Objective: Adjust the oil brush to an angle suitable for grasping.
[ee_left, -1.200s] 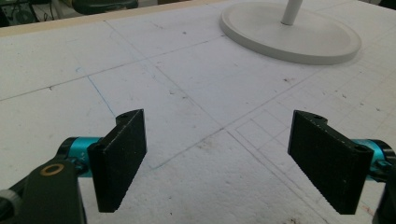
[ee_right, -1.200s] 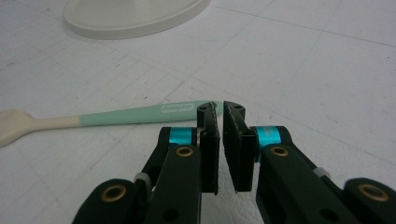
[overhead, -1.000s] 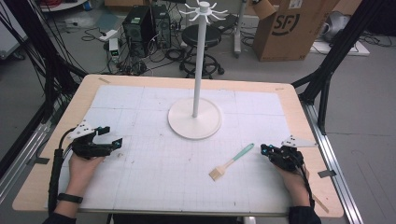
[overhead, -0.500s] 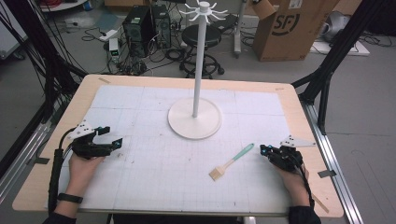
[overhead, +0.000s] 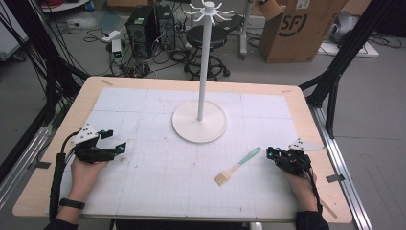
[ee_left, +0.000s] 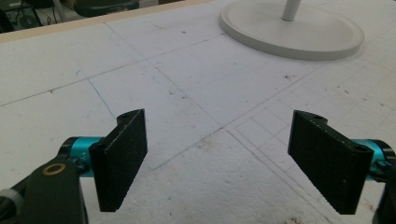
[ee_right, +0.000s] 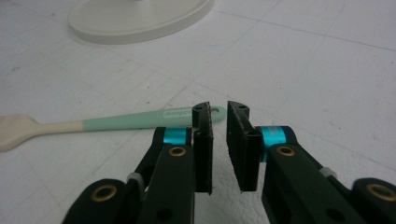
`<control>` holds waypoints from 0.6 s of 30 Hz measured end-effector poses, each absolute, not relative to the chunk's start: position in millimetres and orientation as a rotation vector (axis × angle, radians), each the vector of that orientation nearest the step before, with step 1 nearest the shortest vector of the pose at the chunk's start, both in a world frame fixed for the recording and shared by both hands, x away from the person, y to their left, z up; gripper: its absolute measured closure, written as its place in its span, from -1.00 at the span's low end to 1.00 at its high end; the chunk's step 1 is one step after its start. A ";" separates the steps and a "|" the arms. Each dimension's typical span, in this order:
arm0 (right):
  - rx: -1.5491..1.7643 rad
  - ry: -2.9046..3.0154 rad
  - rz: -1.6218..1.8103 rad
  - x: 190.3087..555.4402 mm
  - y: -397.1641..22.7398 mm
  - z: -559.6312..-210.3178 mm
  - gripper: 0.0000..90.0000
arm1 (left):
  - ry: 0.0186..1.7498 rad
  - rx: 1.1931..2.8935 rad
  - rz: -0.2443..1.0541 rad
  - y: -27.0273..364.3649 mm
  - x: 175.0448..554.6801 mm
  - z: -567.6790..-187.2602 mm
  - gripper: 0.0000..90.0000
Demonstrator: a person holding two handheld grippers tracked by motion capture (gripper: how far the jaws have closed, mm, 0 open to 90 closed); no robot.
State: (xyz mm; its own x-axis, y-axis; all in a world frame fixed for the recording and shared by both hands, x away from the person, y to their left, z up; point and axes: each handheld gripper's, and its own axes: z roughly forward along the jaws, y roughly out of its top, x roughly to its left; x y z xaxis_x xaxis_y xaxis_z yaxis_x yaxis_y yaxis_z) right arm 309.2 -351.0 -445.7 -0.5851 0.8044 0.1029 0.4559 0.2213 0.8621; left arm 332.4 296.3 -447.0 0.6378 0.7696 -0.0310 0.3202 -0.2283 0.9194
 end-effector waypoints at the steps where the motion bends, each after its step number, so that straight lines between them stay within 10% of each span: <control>1: 1.170 2.128 1.315 309.6 -351.6 -445.6 0.69 | 0.874 1.813 0.541 295.9 332.1 -446.9 -0.54; 18: 1.199 2.019 1.399 311.0 -357.0 -440.8 -0.08 | 0.748 1.829 0.420 236.5 332.5 -411.9 -0.59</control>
